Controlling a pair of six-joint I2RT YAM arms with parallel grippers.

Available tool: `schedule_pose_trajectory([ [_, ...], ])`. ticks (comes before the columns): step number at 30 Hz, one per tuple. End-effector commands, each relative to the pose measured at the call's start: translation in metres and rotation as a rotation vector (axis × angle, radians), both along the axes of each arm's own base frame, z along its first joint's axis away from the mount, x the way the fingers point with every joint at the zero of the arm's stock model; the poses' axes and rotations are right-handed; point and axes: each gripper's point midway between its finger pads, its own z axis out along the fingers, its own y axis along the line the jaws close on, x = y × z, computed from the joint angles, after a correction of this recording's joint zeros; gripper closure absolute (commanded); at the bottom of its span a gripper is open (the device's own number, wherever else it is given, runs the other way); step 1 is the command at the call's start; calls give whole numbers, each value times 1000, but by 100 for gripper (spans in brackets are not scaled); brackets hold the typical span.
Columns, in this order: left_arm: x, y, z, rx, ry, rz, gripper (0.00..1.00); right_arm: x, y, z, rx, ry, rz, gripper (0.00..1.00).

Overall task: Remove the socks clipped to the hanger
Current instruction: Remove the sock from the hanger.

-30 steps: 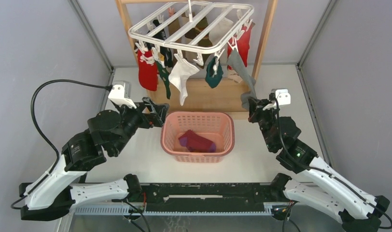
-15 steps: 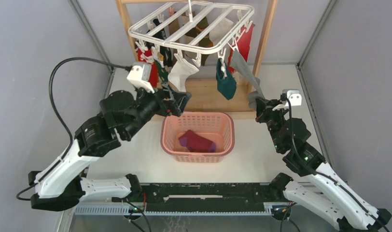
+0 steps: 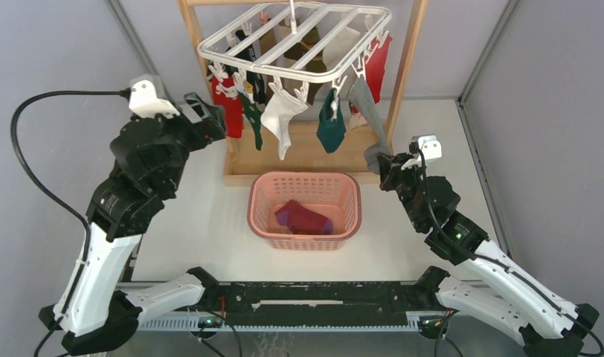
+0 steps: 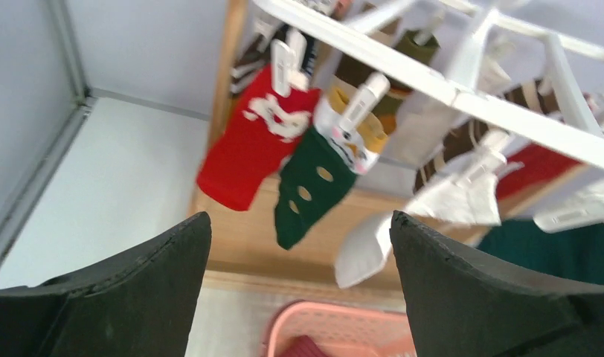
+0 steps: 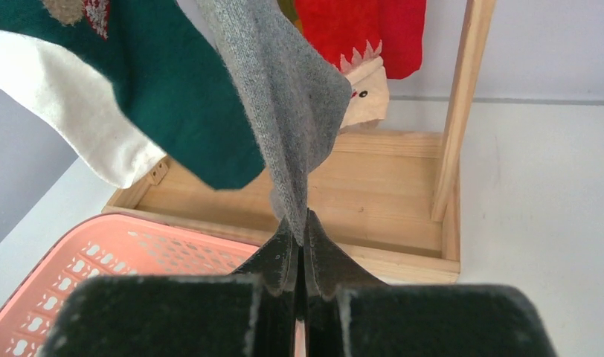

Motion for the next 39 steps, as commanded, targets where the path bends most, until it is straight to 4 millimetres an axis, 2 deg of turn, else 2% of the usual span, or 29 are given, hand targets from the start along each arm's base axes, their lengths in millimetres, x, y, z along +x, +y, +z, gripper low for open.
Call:
schedule_pose_trajectory([
  [1,17,21,10,43,15,60,8,0,8,9,27,-21,28,100],
  [6,56,14,22,50,12,64,11,1,11,6,21,-15,32,100],
  [15,148,-25,42,105,-12,33,14,5,14,0,11,1,30,100],
  [19,168,-40,45,117,-4,-3,16,4,17,-2,13,10,42,100],
  [23,158,-36,30,108,13,-1,17,4,19,-4,9,10,48,100],
  [30,111,-12,33,84,-5,15,16,3,29,-7,8,16,76,100],
  [34,77,0,39,58,-19,5,16,1,37,-6,9,9,95,100],
  [36,59,1,42,41,-24,-15,16,0,41,-6,6,7,102,100],
  [39,34,-9,41,15,-25,-82,16,-3,49,-7,3,6,115,100],
])
